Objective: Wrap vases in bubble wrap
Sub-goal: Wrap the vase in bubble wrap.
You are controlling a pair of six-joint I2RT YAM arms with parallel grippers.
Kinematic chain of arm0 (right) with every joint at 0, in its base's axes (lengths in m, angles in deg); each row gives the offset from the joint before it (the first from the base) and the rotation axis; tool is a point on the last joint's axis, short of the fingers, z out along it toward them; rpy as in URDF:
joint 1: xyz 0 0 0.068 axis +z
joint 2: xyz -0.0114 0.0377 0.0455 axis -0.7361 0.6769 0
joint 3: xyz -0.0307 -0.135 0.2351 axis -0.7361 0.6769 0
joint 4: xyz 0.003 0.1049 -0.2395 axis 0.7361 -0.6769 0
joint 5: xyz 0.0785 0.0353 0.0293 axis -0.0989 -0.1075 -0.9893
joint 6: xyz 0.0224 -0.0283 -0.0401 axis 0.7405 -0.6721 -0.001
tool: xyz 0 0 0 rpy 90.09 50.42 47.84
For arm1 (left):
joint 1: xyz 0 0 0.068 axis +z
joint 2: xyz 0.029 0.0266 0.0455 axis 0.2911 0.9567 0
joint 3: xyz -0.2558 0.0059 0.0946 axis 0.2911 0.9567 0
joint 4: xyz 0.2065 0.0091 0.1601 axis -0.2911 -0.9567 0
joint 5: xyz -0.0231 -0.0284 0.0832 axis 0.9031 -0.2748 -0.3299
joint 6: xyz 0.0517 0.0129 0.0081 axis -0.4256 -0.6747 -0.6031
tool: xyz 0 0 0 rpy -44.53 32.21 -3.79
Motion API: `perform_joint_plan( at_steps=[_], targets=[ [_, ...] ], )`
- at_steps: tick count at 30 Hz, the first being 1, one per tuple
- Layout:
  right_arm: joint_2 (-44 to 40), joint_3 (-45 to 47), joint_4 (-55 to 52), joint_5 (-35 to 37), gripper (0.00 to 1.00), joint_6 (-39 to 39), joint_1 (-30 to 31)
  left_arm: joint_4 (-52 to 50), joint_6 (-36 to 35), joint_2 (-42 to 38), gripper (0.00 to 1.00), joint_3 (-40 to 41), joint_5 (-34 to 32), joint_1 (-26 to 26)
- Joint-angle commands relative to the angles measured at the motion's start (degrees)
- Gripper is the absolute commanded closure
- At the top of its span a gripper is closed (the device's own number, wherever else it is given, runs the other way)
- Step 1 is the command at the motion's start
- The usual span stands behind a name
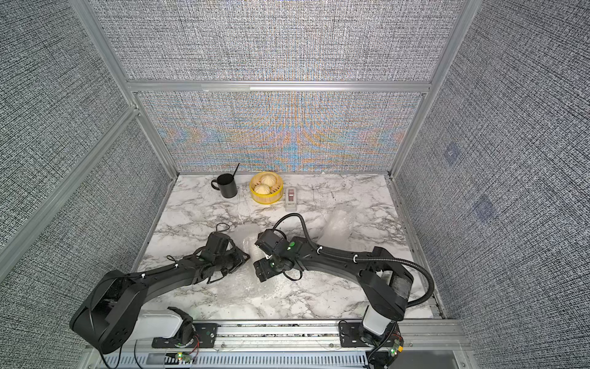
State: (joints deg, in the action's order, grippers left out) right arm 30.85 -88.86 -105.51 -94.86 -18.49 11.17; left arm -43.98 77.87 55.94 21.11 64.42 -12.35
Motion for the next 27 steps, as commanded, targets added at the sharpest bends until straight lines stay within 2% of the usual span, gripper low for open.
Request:
perform_joint_plan(
  at_steps=[1,8,16,21,27],
  targets=[
    [0.01,-0.71,-0.81,0.45,0.16,2.59,-1.91,-6.36,-0.01,0.50,0.63,0.31,-0.16,-0.08],
    [6.81,-6.70,-2.80,2.95,0.18,3.20,-3.55,-6.49,-0.43,0.72,0.63,-0.26,0.27,0.01],
    [13.12,-9.66,-4.32,4.10,0.30,2.43,-3.53,-7.07,-0.60,-0.21,0.63,-0.64,0.54,0.10],
    [15.76,-10.07,-4.86,4.75,0.36,2.15,-2.79,-7.88,-0.33,-3.35,0.63,-1.59,1.02,0.53],
    [16.52,-10.21,-4.13,5.19,0.37,2.30,-1.64,-11.39,1.72,-10.34,0.60,-2.15,-1.36,0.63]
  ],
)
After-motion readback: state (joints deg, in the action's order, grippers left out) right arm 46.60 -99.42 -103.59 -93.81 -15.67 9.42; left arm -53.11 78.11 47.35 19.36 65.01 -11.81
